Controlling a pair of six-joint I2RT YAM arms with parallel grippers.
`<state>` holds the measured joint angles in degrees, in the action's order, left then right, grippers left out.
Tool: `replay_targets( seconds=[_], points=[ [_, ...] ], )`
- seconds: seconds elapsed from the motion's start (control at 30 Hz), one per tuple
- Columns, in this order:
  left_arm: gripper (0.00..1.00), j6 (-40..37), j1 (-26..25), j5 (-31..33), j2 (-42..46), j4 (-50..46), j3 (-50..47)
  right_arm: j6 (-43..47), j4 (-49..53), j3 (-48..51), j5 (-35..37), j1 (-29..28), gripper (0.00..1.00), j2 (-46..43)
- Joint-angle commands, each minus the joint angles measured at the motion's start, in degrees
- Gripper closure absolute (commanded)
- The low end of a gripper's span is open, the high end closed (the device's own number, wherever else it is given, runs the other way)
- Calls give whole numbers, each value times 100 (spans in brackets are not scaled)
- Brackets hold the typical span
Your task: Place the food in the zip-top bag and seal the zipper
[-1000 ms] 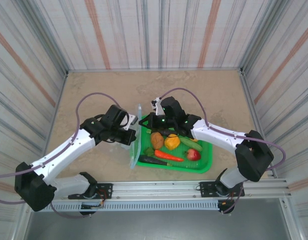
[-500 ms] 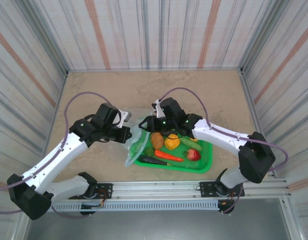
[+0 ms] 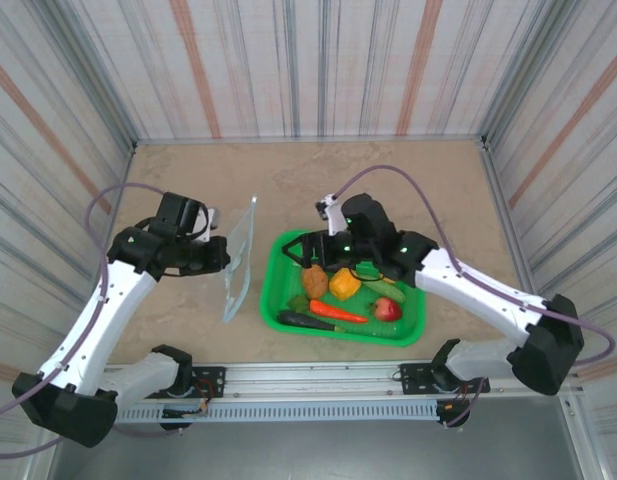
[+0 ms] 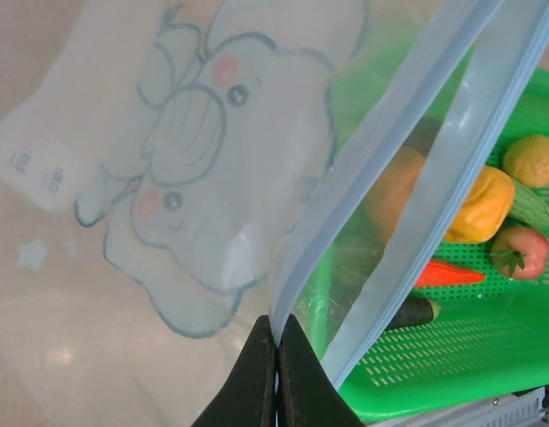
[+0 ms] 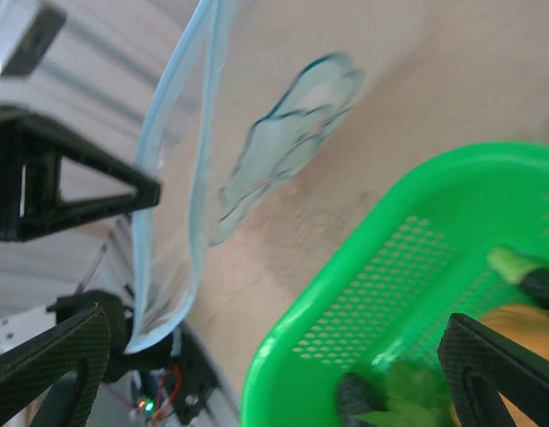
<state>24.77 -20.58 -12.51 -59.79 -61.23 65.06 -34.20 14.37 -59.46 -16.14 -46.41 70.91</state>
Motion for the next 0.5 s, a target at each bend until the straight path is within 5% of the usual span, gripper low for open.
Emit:
replay_targets(
  seconds=[0.0,0.17,0.47],
  points=[
    [100,732,69,442,70,-686,325,-6,989,21,704,403,1,-430],
    [100,1073,113,229,-25,-500,254,-135,2697,-213,744,594,13,165],
    [100,881,180,-736,-46,813,-419,-421,2754,-492,1428,-300,20,1367]
  ],
)
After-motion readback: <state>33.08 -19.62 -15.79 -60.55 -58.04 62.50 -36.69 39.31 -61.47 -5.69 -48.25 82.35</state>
